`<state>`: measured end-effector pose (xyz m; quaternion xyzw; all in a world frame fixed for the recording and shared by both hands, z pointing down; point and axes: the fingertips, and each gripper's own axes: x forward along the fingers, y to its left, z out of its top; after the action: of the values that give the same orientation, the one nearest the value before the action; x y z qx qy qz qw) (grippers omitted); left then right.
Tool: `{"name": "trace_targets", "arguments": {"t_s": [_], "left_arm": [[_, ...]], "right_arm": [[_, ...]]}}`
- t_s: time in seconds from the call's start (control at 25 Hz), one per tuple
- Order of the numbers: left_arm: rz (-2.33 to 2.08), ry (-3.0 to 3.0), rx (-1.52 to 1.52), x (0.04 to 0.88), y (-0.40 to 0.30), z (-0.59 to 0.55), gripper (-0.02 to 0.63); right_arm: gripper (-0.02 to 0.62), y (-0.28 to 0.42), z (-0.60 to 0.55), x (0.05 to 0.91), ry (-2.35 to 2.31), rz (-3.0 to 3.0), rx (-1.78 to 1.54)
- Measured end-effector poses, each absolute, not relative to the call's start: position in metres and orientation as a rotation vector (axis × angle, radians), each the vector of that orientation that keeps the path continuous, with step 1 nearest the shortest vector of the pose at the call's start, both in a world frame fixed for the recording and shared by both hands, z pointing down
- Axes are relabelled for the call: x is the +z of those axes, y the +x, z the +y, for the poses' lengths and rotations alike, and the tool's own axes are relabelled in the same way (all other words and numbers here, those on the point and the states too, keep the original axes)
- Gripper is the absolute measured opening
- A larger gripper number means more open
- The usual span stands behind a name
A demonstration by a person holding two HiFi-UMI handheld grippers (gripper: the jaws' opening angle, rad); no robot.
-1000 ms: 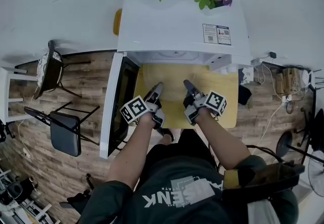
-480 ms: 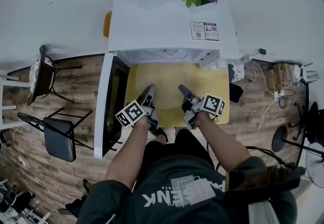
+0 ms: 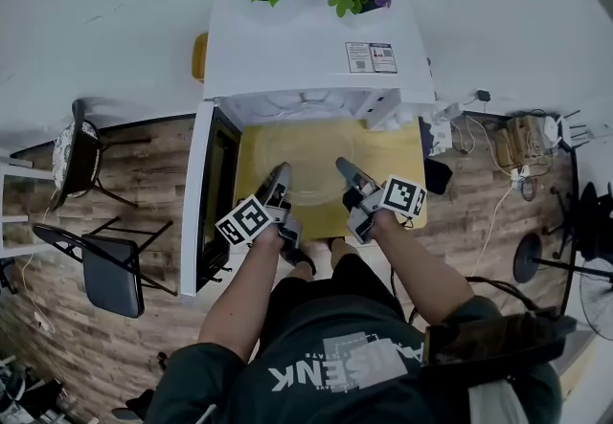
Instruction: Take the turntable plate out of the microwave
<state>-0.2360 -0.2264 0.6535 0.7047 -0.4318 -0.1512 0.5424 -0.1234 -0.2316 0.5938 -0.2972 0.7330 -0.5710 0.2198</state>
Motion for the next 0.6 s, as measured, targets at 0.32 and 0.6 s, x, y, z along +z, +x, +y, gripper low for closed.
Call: {"name": "trace_targets", "arguments": {"t_s": [0.32,0.6], "left_arm": [[-1.057,1.736,-0.380,0.618,-0.231,-0.206,0.123],[-1.158,1.742,-0.422,0.579,-0.211,-0.170,0.123]], "right_arm": [[0.064,-0.114,-0.213,0.572,-0.781,2.077,-1.609],[0.064,-0.096,-0.197,0.540,-0.604,2.177,-1.646]]}}
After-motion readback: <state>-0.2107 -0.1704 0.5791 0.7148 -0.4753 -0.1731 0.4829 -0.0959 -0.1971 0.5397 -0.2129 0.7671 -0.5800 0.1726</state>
